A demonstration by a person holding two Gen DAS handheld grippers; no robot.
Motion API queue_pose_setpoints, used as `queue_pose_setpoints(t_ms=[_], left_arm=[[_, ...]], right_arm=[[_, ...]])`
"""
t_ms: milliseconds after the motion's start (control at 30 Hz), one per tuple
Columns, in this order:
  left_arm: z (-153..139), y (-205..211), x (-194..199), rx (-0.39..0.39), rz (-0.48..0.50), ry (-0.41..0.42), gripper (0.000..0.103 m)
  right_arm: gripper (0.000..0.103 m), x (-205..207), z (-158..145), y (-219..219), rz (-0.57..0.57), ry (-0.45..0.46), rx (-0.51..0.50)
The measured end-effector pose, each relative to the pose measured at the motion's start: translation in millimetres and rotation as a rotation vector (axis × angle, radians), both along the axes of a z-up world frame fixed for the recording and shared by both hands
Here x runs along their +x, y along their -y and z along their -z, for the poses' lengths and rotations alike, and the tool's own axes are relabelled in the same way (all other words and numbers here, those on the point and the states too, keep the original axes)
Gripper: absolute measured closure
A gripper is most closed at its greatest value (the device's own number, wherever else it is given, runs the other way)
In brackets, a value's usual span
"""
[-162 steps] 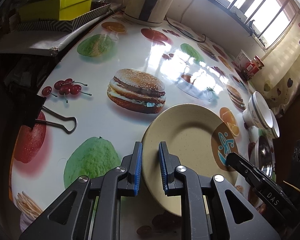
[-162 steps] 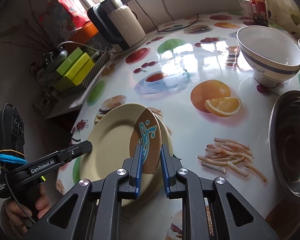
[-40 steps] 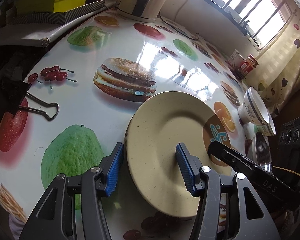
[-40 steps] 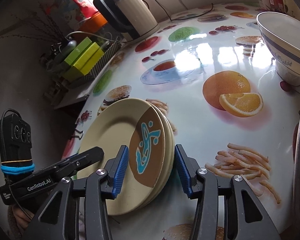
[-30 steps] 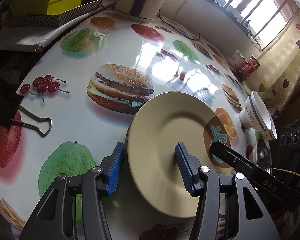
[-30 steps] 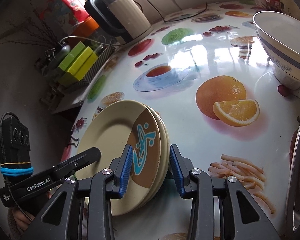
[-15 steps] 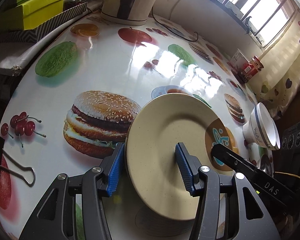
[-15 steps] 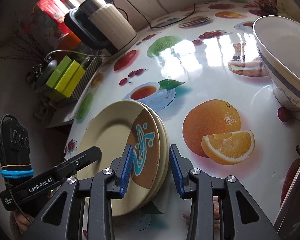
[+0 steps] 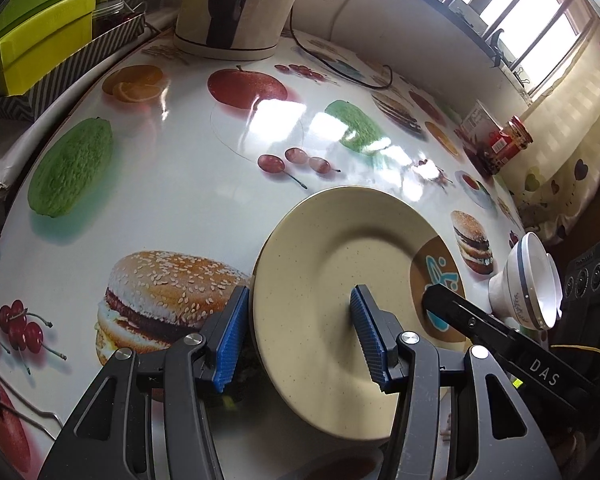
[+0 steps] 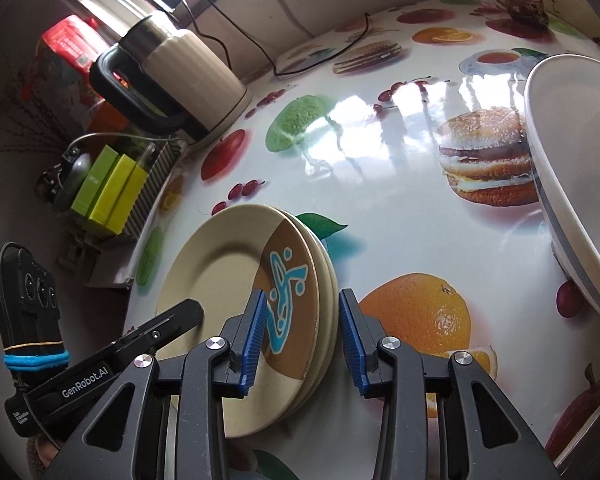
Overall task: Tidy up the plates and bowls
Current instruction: 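Open both tools and pull them back from the plate stack, then move both tools toward the white bowls and reach a white bowl rim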
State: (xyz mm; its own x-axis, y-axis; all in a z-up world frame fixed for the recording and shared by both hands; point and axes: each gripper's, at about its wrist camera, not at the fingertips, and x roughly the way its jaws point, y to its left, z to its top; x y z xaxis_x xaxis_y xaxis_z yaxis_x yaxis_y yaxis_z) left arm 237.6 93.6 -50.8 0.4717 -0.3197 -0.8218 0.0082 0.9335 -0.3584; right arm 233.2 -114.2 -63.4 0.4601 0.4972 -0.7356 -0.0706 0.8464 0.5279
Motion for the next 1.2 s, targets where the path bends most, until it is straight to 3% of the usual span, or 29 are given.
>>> queue_pose_setpoints(t_ms=[200, 300, 733, 1200], left_arm=[[-1, 8, 13, 0.016, 0.009, 0.009, 0.05], [-4, 14, 15, 0.061, 0.024, 0.03, 0.05], [-8, 17, 14, 0.081, 0.026, 0.042, 0.05], [-60, 23, -49, 0.217, -0.014, 0.167, 0.05]], right_arm=[[0.067, 12, -1, 4, 0.022, 0.0, -0.001], [0.067, 17, -1, 6, 0.037, 0.0, -0.001], [0.066, 17, -6, 8, 0.045, 0.04, -0.044], [0.05, -21, -35, 19, 0.07, 0.092, -0.038]])
